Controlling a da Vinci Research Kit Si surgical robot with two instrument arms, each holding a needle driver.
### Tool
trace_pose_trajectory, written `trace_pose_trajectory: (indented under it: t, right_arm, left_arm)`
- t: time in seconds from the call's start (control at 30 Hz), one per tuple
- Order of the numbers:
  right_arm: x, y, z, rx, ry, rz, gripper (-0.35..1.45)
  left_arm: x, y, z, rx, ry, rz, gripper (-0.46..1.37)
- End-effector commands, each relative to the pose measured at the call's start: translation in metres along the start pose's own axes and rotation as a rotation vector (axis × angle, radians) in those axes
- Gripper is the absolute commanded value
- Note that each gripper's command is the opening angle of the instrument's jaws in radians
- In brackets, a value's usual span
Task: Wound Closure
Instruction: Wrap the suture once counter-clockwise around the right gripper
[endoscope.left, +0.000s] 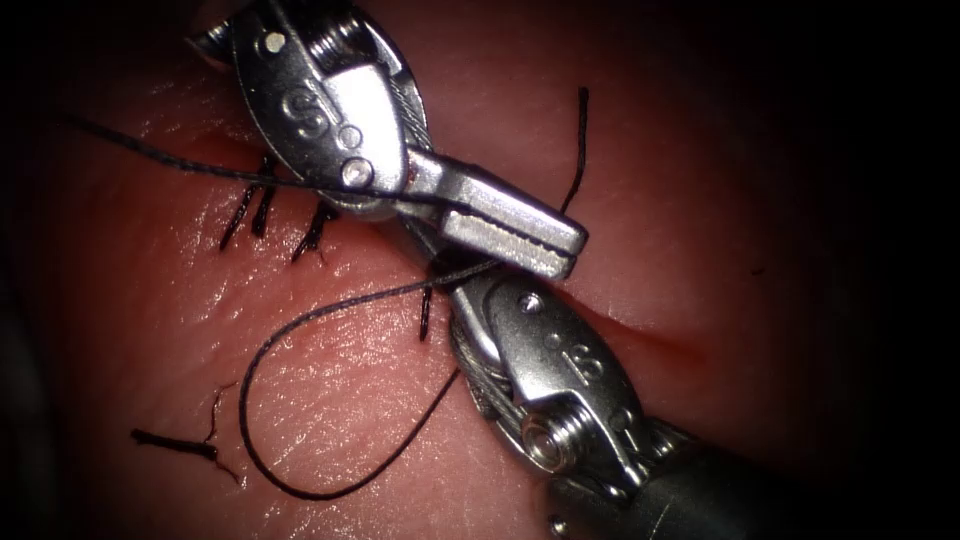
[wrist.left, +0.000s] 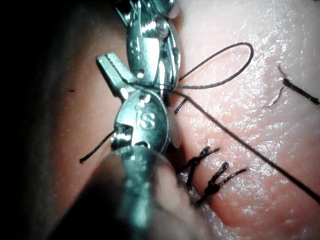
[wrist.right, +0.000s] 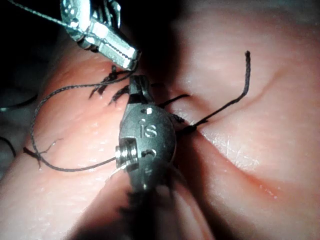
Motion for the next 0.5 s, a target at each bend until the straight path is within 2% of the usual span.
trace_pose_trajectory:
  t: [0.03, 0.23, 0.3, 0.5]
  right_arm:
    - [0.0002, 0.0001, -0.0001, 0.011, -0.004, -0.015, -0.35]
    - [-0.0004, -0.0014, 0.0003, 0.171, 0.000, -0.168, -0.35]
    - [-0.0005, -0.0018, 0.0004, 0.189, 0.027, -0.180, -0.35]
    - [-0.0005, -0.0038, 0.0013, 0.255, 0.052, -0.232, -0.35]
  left_arm:
    - [-0.0001, 0.0000, -0.0001, -0.004, 0.002, -0.007, -0.35]
    - [-0.0022, -0.0010, -0.0002, -0.014, 0.014, -0.040, -0.35]
    - [-0.0025, -0.0011, -0.0002, -0.015, 0.014, -0.051, -0.35]
    - [-0.0036, -0.0015, 0.0003, -0.005, 0.029, -0.078, -0.35]
